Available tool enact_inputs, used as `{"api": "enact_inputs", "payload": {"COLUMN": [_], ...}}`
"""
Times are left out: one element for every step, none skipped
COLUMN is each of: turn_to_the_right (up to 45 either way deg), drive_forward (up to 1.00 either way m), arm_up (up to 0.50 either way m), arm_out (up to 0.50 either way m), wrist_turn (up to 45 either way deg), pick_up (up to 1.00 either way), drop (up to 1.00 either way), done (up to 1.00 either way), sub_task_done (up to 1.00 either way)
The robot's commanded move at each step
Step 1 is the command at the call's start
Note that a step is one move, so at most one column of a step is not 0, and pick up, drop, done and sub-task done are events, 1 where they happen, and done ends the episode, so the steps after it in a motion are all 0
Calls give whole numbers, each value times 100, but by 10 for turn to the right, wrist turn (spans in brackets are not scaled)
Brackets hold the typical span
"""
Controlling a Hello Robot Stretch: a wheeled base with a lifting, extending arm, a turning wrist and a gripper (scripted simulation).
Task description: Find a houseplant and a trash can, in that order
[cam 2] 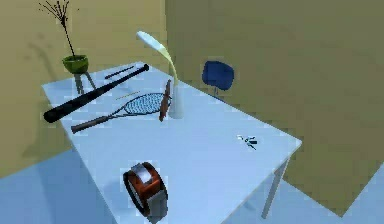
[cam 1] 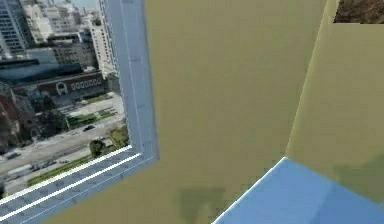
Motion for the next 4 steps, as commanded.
{"api": "enact_inputs", "payload": {"turn_to_the_right": [30,0,390,0], "drive_forward": [0,15,0,55], "arm_up": [0,0,0,0], "arm_out": [0,0,0,0], "wrist_turn": [0,0,0,0], "pick_up": [0,0,0,0], "drop": [0,0,0,0], "done": [0,0,0,0], "sub_task_done": [0,0,0,0]}}
